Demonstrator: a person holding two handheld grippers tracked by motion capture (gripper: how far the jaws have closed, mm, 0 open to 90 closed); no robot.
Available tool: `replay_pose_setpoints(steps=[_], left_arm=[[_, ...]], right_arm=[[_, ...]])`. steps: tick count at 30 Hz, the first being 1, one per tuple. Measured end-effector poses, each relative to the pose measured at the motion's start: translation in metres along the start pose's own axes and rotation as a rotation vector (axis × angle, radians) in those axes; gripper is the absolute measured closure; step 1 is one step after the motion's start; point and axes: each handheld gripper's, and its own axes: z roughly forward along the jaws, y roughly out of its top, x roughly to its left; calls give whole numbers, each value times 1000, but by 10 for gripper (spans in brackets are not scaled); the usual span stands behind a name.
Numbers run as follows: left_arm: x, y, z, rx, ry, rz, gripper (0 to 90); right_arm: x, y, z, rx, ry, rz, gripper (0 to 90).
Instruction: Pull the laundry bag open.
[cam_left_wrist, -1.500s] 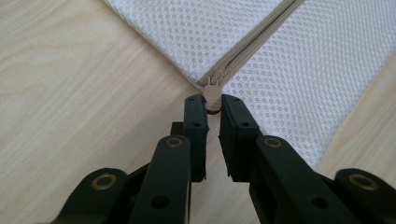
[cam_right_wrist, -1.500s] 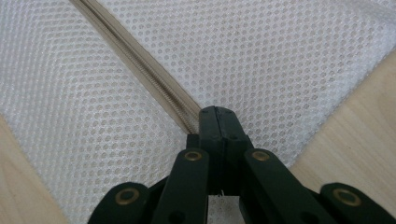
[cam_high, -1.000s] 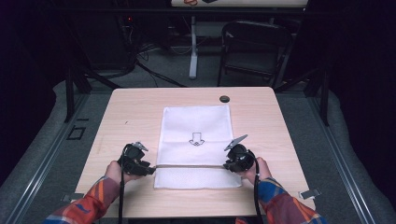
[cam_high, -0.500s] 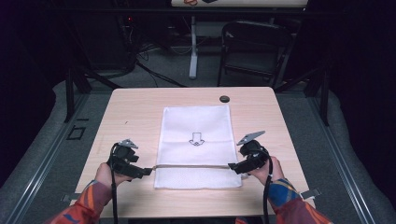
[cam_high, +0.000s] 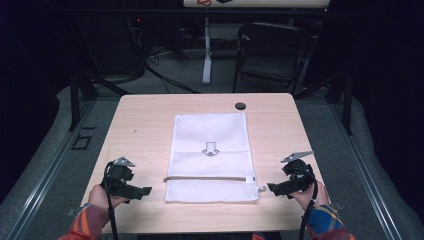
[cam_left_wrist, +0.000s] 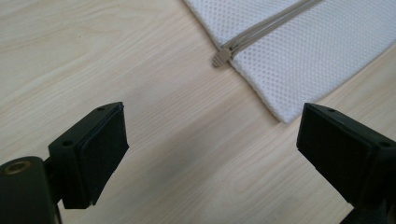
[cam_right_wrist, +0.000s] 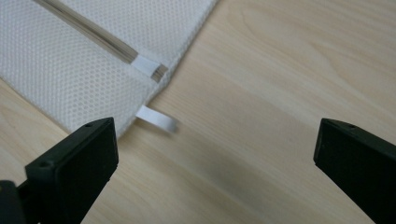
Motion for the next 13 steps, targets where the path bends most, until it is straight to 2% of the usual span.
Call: replay_pose_setpoints(steps=[2, 6, 10, 13], left_arm=[[5, -1, 1, 0, -8, -24, 69], [15, -3, 10, 26, -16, -53, 53], [20, -2, 16, 49, -18, -56, 46], [20, -2, 20, 65, -9, -41, 41]], right_arm=[[-3, -4, 2, 20, -7, 1, 0], [-7, -7, 10, 51, 15, 7, 0], [-11, -9, 15, 80, 18, -6, 0], [-12, -9, 17, 83, 17, -9, 0]])
